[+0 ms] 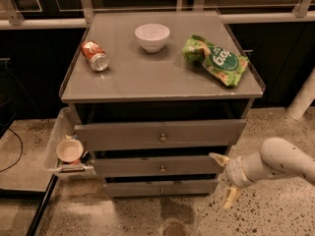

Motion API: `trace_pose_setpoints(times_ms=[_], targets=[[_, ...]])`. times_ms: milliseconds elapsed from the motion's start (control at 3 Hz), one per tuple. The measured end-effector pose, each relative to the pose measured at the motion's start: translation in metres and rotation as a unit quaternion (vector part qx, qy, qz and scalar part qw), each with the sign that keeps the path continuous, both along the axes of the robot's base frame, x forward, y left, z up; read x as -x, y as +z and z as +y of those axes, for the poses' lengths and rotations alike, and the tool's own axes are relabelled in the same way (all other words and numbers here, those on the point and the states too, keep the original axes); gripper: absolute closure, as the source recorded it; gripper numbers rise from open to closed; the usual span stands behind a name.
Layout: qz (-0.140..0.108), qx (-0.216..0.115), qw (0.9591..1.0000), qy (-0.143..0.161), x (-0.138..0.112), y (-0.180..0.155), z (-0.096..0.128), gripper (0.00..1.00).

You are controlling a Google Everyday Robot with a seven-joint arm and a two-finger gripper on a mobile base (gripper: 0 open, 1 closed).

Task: Open middle drawer

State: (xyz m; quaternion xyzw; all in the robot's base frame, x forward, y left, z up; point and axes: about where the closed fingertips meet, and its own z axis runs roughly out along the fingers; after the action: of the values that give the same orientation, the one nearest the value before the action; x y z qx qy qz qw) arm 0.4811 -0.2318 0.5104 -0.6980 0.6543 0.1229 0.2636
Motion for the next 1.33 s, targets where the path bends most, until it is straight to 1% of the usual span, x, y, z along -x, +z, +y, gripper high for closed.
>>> trace_pose_setpoints(times_ms=[333,667,1000,1333], targets=[[-0.039,-0.005,0.9988,0.027,-0.022,-0.036,0.001,0.00],[-0.039,-0.005,0.9988,0.027,-0.022,-0.036,0.001,0.00],[-0.035,0.001,0.9990,0.026,-0.032,-0.051,0.007,0.00],[-0.034,0.003,0.9992,0.023,-0.051,-0.070,0.013,0.00]])
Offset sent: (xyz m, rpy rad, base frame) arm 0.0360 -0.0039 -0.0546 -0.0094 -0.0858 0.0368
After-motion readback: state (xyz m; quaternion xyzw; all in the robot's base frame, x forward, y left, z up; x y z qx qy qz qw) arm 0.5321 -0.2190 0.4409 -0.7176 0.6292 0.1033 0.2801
